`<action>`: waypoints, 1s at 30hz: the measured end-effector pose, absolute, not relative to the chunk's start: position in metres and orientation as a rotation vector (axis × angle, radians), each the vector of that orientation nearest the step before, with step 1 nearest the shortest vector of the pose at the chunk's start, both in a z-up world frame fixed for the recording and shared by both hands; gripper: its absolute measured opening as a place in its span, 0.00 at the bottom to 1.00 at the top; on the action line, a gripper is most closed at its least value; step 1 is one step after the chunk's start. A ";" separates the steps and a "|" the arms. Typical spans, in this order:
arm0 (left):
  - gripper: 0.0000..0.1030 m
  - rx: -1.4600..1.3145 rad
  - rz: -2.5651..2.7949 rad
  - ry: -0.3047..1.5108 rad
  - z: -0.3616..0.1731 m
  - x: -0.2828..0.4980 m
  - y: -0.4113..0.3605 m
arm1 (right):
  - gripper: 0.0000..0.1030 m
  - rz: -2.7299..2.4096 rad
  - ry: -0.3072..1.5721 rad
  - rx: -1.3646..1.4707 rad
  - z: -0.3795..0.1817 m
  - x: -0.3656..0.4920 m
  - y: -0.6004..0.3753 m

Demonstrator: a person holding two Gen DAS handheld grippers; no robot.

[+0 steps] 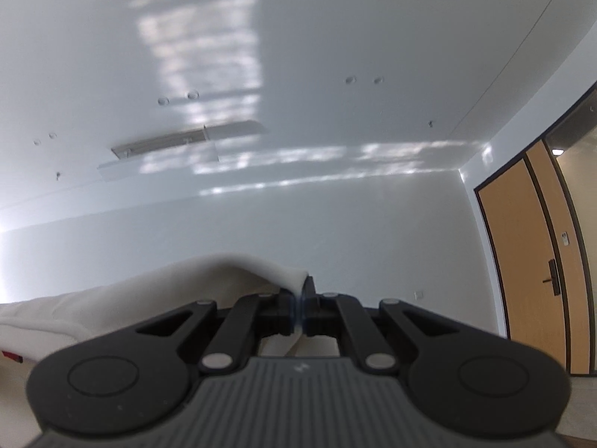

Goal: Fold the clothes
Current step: 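Grasp the hanging sweatshirt with the left tool while the right tool holds it up, then lay the sweatshirt flat on the table and open both tools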

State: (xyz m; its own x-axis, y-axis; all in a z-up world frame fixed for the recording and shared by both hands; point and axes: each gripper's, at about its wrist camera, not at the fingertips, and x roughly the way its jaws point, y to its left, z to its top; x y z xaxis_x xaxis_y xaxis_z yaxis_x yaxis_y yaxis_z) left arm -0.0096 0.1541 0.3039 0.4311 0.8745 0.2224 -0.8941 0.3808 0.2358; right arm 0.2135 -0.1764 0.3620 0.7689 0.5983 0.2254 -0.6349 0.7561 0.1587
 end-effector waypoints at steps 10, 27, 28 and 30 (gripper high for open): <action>0.32 0.020 0.983 0.476 0.154 0.130 0.391 | 0.43 0.683 0.381 0.048 0.123 0.436 0.090; 0.73 -0.072 1.068 0.434 0.228 -0.060 0.355 | 0.87 0.793 0.201 0.096 0.220 0.308 -0.075; 0.75 -0.070 1.075 0.416 0.241 -0.074 0.347 | 0.90 0.792 0.177 0.105 0.237 0.293 -0.093; 0.79 -0.067 1.090 0.381 0.266 -0.101 0.330 | 0.91 0.791 0.135 0.119 0.267 0.263 -0.129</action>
